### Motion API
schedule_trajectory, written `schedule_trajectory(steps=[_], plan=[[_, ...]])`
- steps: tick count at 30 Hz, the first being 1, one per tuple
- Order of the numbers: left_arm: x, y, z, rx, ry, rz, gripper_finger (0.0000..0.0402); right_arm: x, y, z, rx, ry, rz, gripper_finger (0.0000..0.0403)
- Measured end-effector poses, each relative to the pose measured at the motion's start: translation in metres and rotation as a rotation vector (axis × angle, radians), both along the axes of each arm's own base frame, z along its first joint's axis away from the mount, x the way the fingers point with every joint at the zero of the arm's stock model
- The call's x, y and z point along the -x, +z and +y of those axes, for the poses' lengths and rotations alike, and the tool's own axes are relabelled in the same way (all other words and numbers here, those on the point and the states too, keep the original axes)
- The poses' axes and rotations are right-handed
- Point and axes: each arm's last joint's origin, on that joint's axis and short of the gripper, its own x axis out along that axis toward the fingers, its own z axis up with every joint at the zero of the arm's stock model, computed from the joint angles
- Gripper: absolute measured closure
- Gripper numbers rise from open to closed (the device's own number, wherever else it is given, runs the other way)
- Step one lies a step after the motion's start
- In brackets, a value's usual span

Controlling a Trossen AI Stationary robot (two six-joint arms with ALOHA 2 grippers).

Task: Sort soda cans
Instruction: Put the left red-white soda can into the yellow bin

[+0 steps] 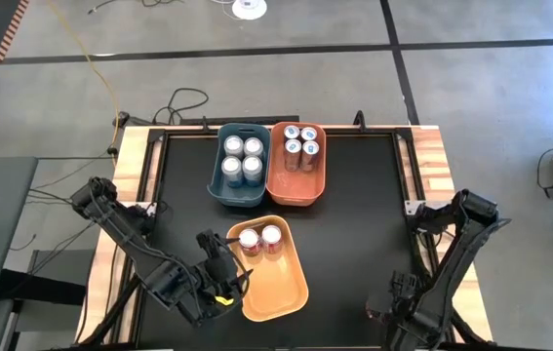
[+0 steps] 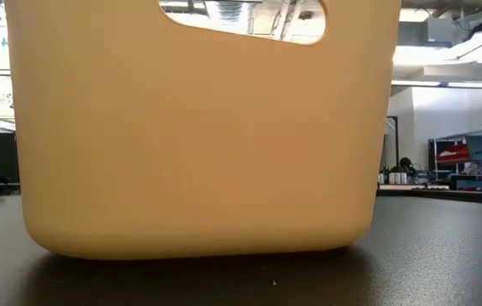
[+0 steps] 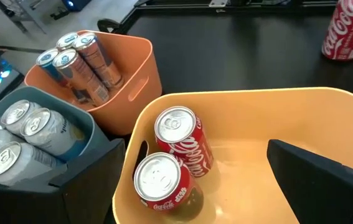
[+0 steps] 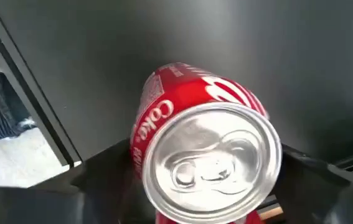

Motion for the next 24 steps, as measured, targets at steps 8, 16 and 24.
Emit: schedule_trajectory(steps=[8,16,24], plan=[[0.001,-0.001,0.001,-0.016,-0.004,0.015,0.0013,-0.02,0.003,-0.011,-0.012,0.061,0.002,0.0143],[0.007,-0.004,-0.002,0.031,-0.037,0.092,0.0013,-0.054,0.047,-0.021,-0.097,0.118,-0.079,0.0143],[0.01,-0.005,-0.007,0.076,-0.058,0.109,0.0013,-0.08,0.11,-0.047,-0.113,0.095,-0.233,0.0143]])
